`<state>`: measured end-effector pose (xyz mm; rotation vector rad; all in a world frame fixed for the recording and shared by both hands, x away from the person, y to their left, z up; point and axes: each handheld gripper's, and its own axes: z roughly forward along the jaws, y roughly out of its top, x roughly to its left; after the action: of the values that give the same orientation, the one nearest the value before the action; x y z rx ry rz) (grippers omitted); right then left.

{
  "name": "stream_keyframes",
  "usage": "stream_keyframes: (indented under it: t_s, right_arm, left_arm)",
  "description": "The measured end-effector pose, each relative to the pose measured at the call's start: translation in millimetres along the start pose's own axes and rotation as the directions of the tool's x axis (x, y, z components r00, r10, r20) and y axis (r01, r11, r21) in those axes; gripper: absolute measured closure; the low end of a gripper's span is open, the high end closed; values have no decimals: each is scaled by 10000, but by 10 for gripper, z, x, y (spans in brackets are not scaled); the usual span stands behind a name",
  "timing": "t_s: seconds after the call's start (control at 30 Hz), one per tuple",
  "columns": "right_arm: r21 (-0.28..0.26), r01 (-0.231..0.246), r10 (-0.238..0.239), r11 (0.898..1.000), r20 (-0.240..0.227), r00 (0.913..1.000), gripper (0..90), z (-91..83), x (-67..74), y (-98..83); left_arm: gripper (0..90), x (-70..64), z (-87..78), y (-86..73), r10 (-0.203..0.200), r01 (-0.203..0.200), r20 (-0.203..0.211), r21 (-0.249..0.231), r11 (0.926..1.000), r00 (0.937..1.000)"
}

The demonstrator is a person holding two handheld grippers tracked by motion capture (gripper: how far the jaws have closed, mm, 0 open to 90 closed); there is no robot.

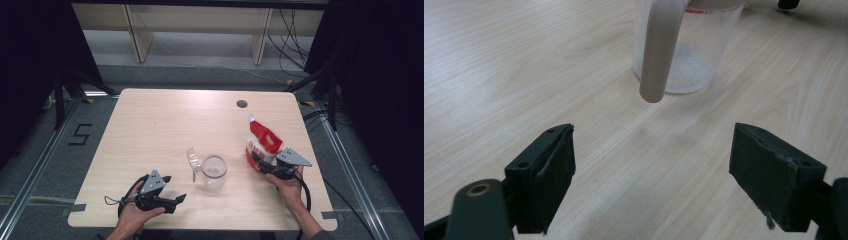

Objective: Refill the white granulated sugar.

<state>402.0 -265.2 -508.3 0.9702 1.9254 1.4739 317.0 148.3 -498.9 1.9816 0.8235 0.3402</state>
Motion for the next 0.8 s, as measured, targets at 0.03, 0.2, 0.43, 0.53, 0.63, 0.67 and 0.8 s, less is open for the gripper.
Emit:
stream_keyframes:
  t_s: [0.03,0.2,0.43,0.53,0.63,0.67,0.8]
  right_arm:
    - [-78,-34,33,10000,-153,9999,467,2,8,6]
    - [-218,-66,64,9997,-99,9999,469,-3,54,6]
    - [-438,482,-480,9979,51,9988,471,-57,60,61]
    - [-446,1178,-1174,9920,122,9930,472,-102,74,110]
    - [-446,2175,-2161,9750,336,9758,472,-142,83,172]
    - [-514,2260,-2241,9728,403,9737,473,-157,121,187]
    - [-513,2841,-2826,9574,352,9586,474,-203,148,235]
  left_arm:
    - [181,0,0,0,10,-10,-1,5,10000,10000]
    - [181,8,-9,4,157,-157,-30,19,9999,9999]
    - [181,8,-10,2,83,-83,-14,-36,10000,10000]
    - [181,6,-13,-2,-26,26,-24,11,10000,10000]
    - [181,6,-11,-4,-68,68,-22,13,10000,10000]
    - [181,5,-8,-5,-74,73,-17,-25,10000,10000]
    - [181,20,-17,-2,129,-129,-36,13,9999,9999]
